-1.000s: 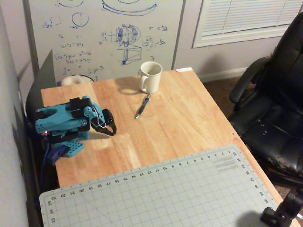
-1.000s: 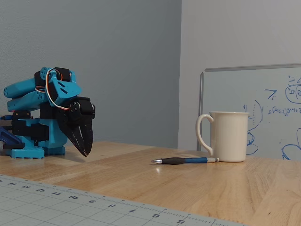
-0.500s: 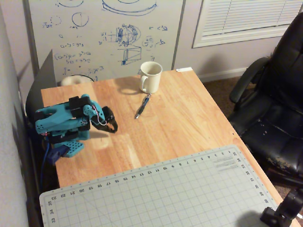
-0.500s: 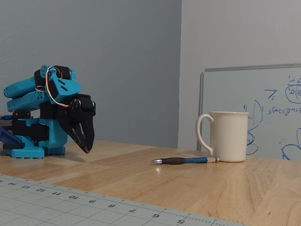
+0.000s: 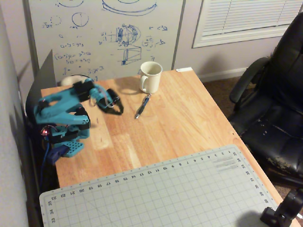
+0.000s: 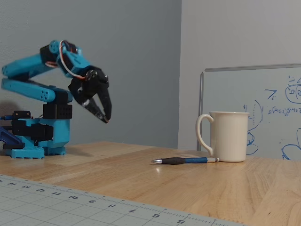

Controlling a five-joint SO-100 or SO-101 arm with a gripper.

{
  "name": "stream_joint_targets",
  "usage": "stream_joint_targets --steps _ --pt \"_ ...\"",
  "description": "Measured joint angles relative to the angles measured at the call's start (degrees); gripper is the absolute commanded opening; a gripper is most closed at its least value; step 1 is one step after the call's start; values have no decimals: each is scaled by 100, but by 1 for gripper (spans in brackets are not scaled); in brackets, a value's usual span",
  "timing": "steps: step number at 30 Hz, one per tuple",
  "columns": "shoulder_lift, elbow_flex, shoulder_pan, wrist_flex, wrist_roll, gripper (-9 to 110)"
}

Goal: Touch the pen.

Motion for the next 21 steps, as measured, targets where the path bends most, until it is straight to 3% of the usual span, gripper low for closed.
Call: stream_joint_targets --steps 13,21 --pt "-5247 -4386 -598 -149 0 1" --pt "-7383 -6003 -782 -149 0 1"
